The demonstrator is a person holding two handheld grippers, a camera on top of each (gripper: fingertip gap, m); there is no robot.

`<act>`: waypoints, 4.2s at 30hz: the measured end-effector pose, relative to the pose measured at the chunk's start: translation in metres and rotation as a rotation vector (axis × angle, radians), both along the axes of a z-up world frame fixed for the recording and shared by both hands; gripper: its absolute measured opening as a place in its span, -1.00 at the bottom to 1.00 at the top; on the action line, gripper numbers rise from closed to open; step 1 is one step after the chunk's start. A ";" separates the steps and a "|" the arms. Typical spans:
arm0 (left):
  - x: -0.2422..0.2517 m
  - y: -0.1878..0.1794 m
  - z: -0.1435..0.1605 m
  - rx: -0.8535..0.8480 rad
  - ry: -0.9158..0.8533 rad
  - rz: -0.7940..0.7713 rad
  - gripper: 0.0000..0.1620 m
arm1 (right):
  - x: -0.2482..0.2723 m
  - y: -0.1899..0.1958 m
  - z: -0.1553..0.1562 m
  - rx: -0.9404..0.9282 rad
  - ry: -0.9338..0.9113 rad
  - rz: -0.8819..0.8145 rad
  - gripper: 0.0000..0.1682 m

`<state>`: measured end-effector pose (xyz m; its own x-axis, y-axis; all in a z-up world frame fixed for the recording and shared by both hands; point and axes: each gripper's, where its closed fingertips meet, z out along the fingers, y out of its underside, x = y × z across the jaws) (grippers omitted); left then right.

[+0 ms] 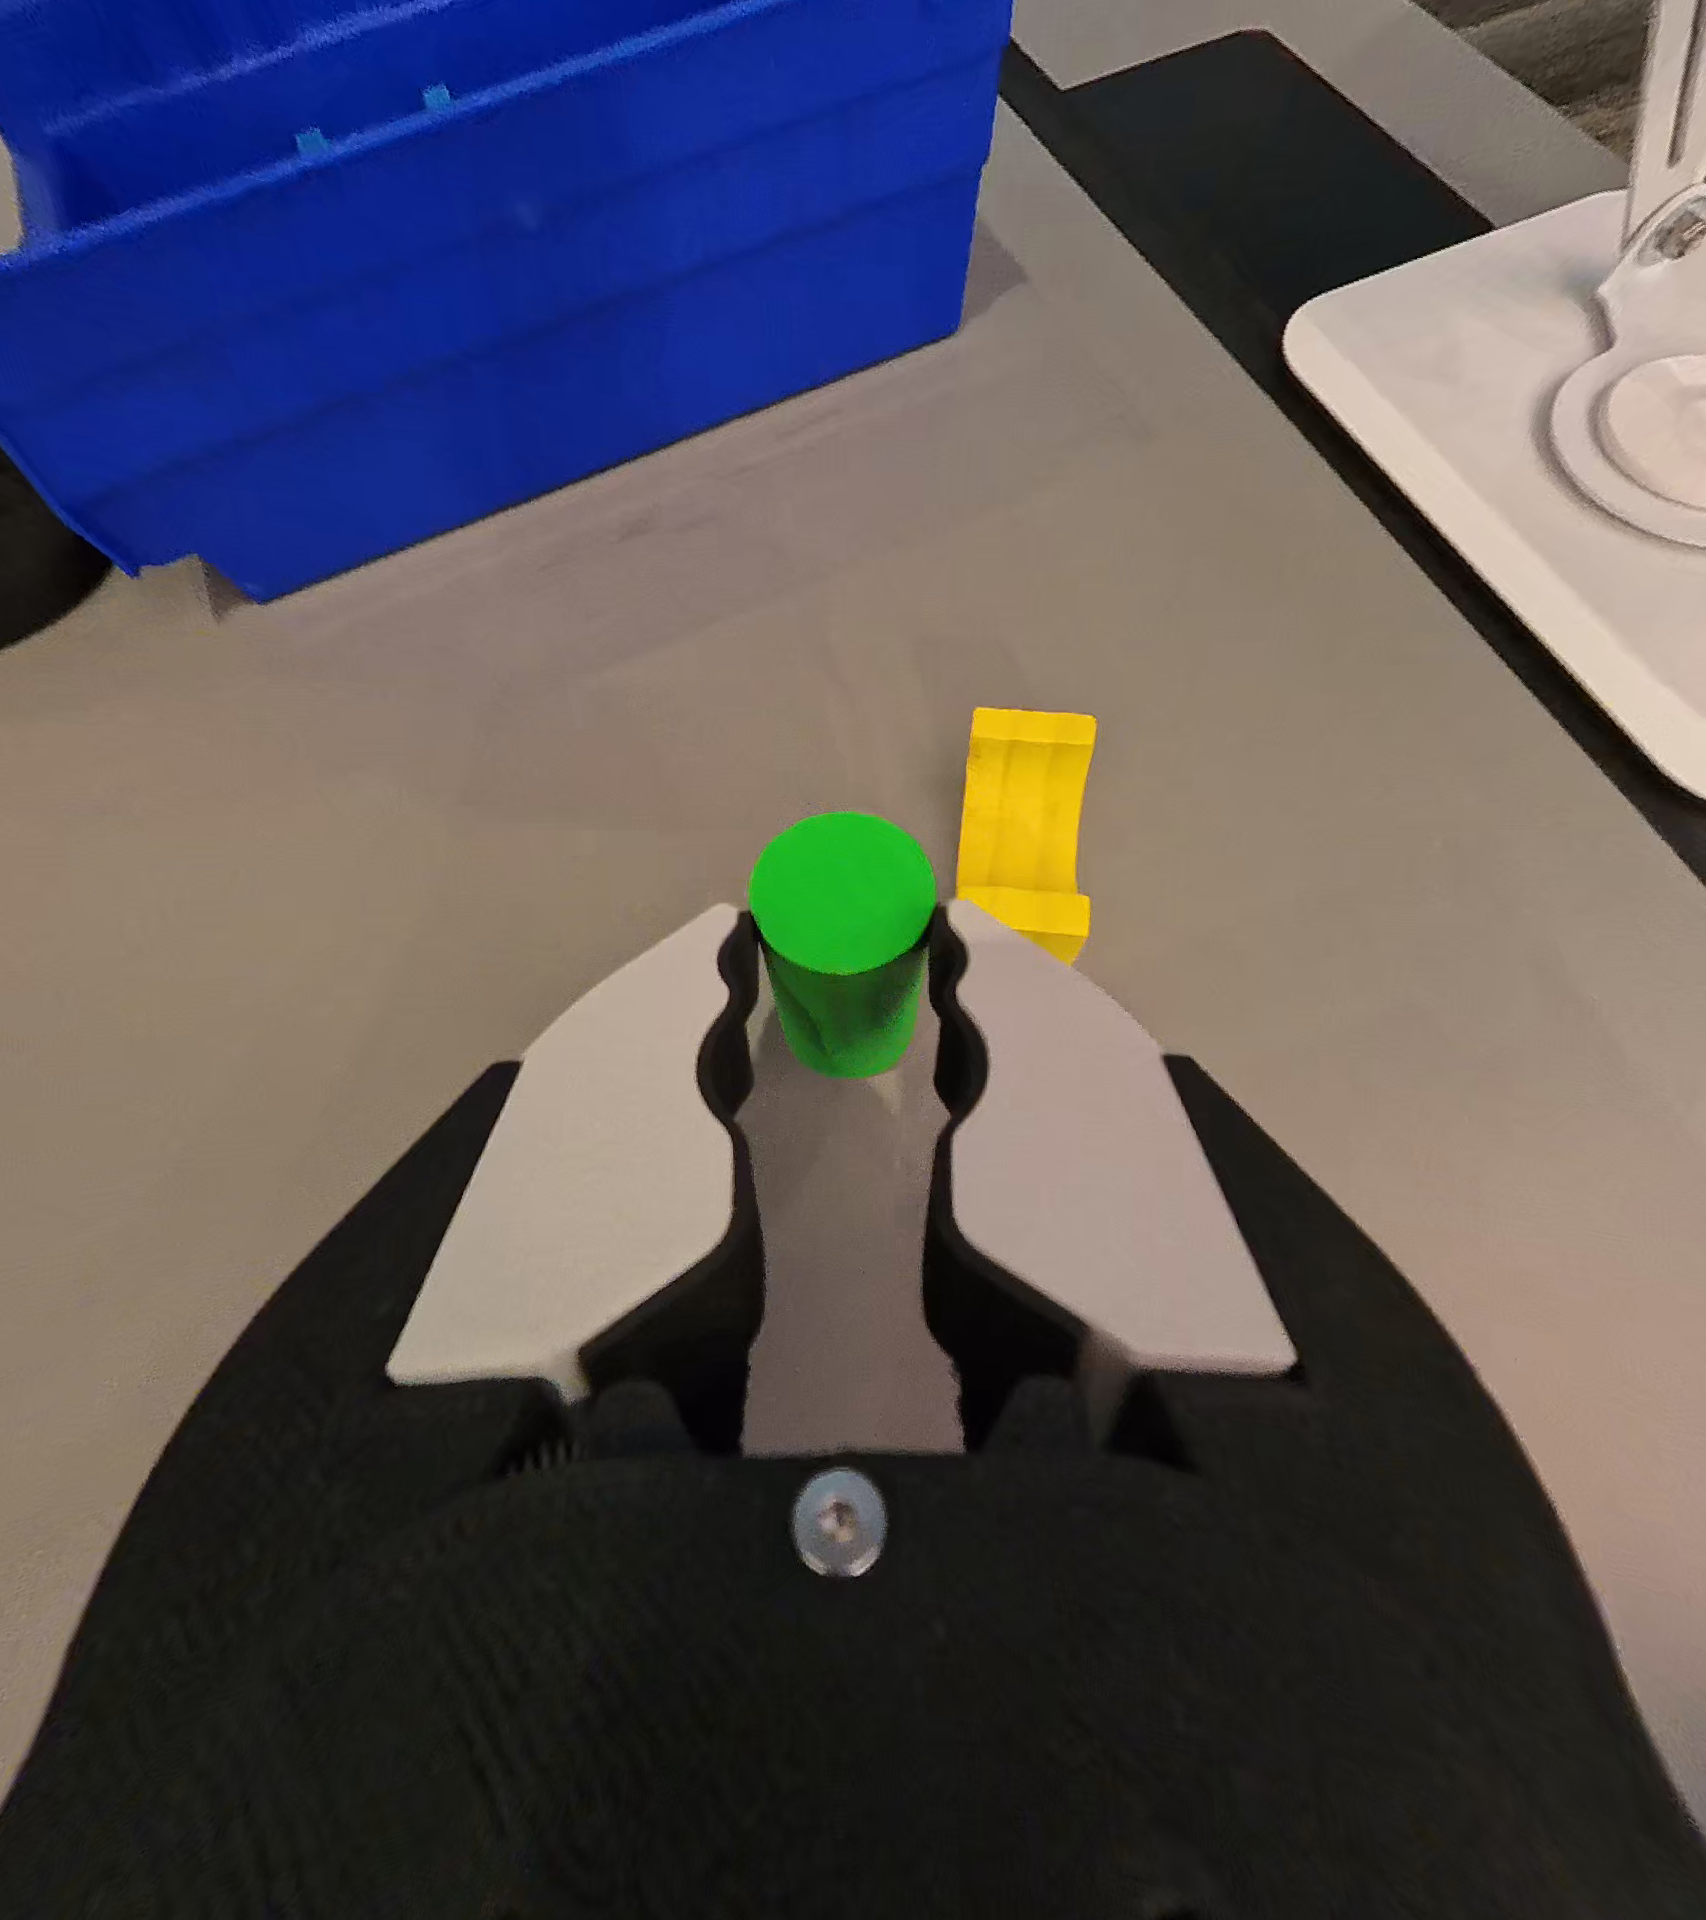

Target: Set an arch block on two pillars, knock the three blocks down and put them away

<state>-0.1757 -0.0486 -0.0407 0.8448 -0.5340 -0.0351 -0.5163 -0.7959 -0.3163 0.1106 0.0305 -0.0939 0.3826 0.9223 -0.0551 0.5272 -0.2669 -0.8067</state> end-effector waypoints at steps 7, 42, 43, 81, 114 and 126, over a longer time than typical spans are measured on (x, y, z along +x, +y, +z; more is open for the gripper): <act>-0.024 -0.003 -0.013 -0.072 0.010 0.115 -0.43 | 0.002 0.005 -0.005 0.026 -0.020 -0.014 -0.61; -0.043 -0.005 -0.103 -0.488 0.152 0.453 -0.30 | 0.006 0.005 0.023 0.064 0.015 -0.067 -0.42; -0.044 -0.007 -0.107 -0.510 0.162 0.457 -0.31 | 0.006 0.005 0.025 0.074 0.011 -0.066 -0.42; 0.206 -0.056 0.079 0.231 -0.367 -0.546 -0.54 | -0.068 -0.109 0.151 -0.674 0.974 0.332 -0.44; 0.218 -0.050 0.088 0.395 -0.293 -0.588 -0.56 | -0.071 -0.114 0.135 -1.037 0.919 0.368 -0.45; 0.220 -0.050 0.095 0.446 -0.289 -0.619 -0.57 | -0.070 -0.124 0.146 -1.263 1.012 0.467 -0.42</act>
